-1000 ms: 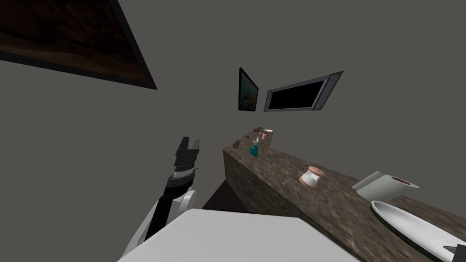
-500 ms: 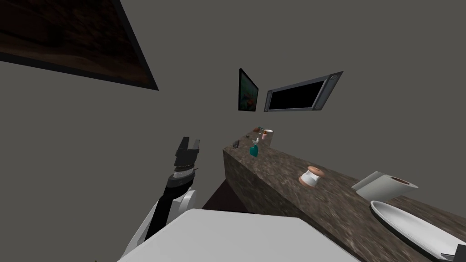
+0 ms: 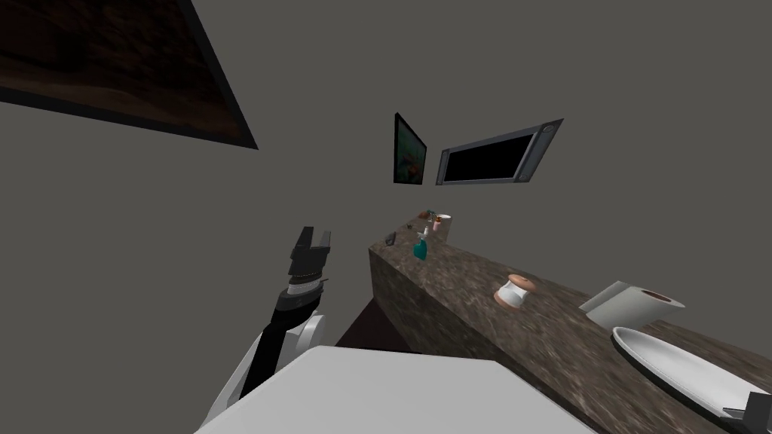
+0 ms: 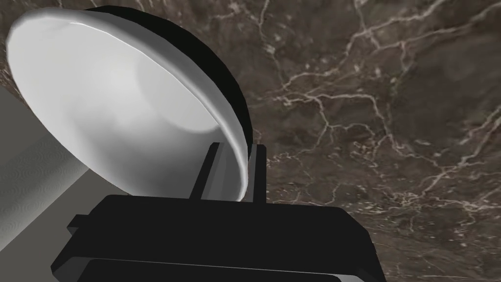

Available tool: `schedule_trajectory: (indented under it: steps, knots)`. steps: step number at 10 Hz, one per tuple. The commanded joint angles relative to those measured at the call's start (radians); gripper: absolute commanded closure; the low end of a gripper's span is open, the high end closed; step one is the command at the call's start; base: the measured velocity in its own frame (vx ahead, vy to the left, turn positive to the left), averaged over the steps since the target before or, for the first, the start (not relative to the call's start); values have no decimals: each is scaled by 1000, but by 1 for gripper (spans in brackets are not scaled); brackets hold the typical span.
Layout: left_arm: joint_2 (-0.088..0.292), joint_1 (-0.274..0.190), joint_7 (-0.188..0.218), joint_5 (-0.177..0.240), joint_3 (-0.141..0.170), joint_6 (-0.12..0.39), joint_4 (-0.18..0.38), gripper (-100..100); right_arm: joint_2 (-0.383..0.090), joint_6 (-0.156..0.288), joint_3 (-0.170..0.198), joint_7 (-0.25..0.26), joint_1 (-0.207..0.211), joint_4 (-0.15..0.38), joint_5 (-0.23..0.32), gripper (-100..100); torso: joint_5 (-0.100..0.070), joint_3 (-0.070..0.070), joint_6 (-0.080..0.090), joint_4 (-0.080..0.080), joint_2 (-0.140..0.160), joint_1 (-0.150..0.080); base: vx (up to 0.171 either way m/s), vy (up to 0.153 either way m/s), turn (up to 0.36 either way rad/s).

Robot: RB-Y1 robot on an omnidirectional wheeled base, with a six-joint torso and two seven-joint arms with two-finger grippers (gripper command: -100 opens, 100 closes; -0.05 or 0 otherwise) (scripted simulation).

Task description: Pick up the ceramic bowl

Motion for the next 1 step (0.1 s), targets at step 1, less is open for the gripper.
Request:
schedule_trajectory:
  steps: [1]
  knots:
    - [0,0,0,0,0,0,0,0,0,0,0,0,0,0,0,0,0,0,0,0,0,0,0,0,0]
